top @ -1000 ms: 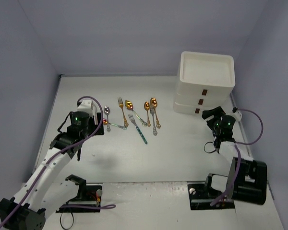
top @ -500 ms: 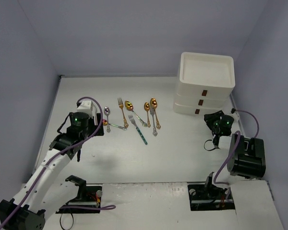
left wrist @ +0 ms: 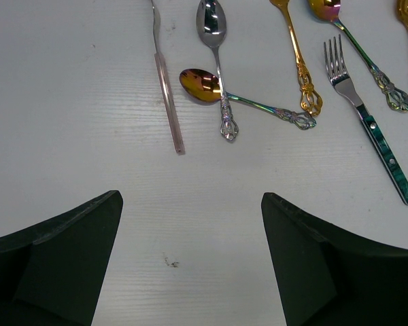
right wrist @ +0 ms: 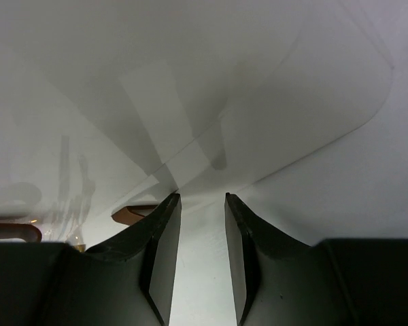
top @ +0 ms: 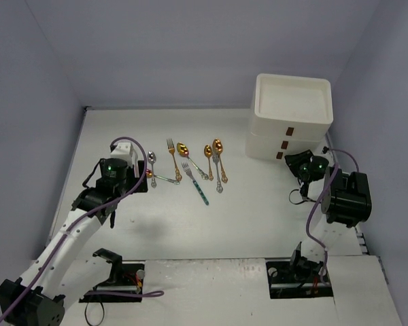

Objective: Sort the eating utensils into containers

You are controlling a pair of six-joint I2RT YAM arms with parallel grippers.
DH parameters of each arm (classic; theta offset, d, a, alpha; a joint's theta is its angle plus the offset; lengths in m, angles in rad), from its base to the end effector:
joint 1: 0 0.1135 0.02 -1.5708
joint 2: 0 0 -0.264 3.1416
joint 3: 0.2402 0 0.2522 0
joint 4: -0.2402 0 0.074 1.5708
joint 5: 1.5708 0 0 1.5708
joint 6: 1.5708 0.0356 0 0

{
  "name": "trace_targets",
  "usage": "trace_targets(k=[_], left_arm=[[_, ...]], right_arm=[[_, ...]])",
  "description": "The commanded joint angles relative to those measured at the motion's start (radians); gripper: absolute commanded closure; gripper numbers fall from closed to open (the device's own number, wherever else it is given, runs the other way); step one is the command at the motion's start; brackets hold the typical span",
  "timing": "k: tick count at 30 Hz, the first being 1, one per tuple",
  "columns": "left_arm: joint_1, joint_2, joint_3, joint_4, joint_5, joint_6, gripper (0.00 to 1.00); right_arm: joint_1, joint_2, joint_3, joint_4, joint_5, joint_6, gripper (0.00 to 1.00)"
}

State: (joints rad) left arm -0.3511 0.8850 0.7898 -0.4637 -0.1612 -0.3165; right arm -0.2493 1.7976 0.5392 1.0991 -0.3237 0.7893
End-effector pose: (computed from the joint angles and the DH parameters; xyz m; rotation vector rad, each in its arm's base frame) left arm 0.1850 -0.0617 0.2964 -0.0584 2.1289 -0.2239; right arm 0.3111 -0.0675 0.1390 0.6581 1.6427 0.6742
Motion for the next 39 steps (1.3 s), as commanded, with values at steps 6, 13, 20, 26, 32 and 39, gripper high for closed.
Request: trace_targets(k=[6, 13, 20, 26, 32, 39], left_arm=[[0.008, 0.005, 0.026, 0.048, -0.008, 0.014, 0.19], [0.008, 0.007, 0.026, 0.051, 0.004, 0.011, 0.19], [0.006, 0.005, 0.026, 0.050, 0.009, 0.010, 0.19], [0.006, -0.002, 0.026, 0.047, 0.005, 0.010, 0.19], [0.006, -0.001, 0.026, 0.047, 0.005, 0.011, 0.19], [0.006, 0.002, 0.026, 0.048, 0.004, 0.010, 0.19]], right_arm=[[0.010, -0.303, 0.058, -0.211, 0.009, -0.257, 0.62], [0.090, -0.430, 0.140, -0.490, 0.109, -0.462, 0.54], [0.186, -0.407, 0.251, -0.655, 0.200, -0.585, 0.51], [0.186, -0.353, 0.298, -0.668, 0.211, -0.620, 0.50], [0.187, -0.305, 0.340, -0.670, 0.201, -0.657, 0.53], [0.195, -0.302, 0.360, -0.666, 0.183, -0.704, 0.71]])
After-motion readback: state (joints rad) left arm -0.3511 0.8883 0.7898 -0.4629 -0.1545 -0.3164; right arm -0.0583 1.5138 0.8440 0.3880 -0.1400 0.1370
